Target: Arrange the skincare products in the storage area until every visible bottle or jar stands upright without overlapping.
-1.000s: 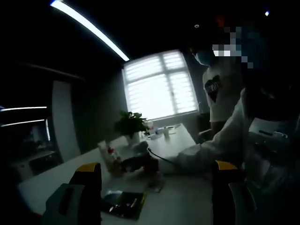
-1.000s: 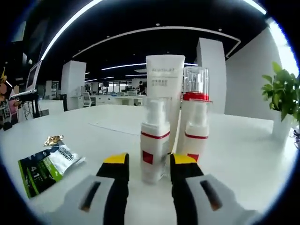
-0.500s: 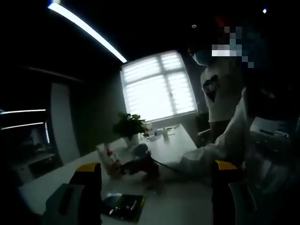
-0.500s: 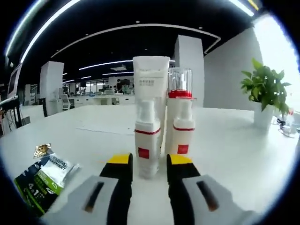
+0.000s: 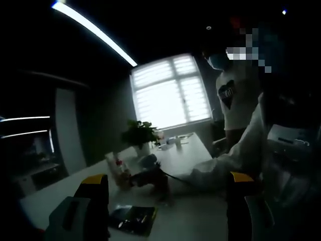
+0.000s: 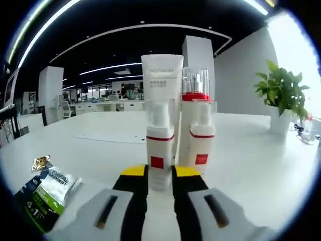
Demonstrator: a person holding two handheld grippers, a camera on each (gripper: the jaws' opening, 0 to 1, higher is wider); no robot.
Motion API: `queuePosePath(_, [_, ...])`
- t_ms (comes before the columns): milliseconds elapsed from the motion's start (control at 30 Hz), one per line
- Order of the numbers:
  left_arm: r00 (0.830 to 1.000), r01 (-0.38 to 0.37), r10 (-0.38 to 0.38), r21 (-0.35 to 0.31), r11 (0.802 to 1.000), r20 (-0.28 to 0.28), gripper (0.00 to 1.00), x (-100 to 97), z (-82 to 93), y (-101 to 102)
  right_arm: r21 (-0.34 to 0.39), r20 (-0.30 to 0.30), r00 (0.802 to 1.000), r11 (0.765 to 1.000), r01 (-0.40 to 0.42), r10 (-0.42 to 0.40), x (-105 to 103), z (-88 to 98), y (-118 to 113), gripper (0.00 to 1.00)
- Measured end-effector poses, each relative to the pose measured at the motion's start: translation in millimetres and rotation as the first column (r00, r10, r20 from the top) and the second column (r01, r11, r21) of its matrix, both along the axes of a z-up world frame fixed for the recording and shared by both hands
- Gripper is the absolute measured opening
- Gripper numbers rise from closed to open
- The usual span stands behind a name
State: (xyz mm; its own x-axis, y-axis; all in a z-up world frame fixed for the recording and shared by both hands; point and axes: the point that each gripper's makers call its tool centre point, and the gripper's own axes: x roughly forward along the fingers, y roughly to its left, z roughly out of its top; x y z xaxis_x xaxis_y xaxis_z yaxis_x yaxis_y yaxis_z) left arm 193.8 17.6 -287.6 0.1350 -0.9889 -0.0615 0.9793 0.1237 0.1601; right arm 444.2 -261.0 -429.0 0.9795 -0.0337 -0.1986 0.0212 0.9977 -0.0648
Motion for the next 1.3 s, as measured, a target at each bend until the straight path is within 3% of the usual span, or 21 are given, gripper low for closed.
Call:
queuePosePath(1100, [1.000,-0.007,0.007,0.009,1.000,-0.003,1.00,0.6,-4.5,-0.7,-0.047,-0.028,0.999,0.999,-0.018,0.017,5.8,-6.4,-3.9,0.17])
queuePosePath(1300, [1.000,-0.011,0.011,0.007,1.000,0.000,1.00,0.2,-3.2,0.9,-0.051,-0.018,0.999,0.998,-0.039,0.038,-1.8,-3.0,-0.6,0.19])
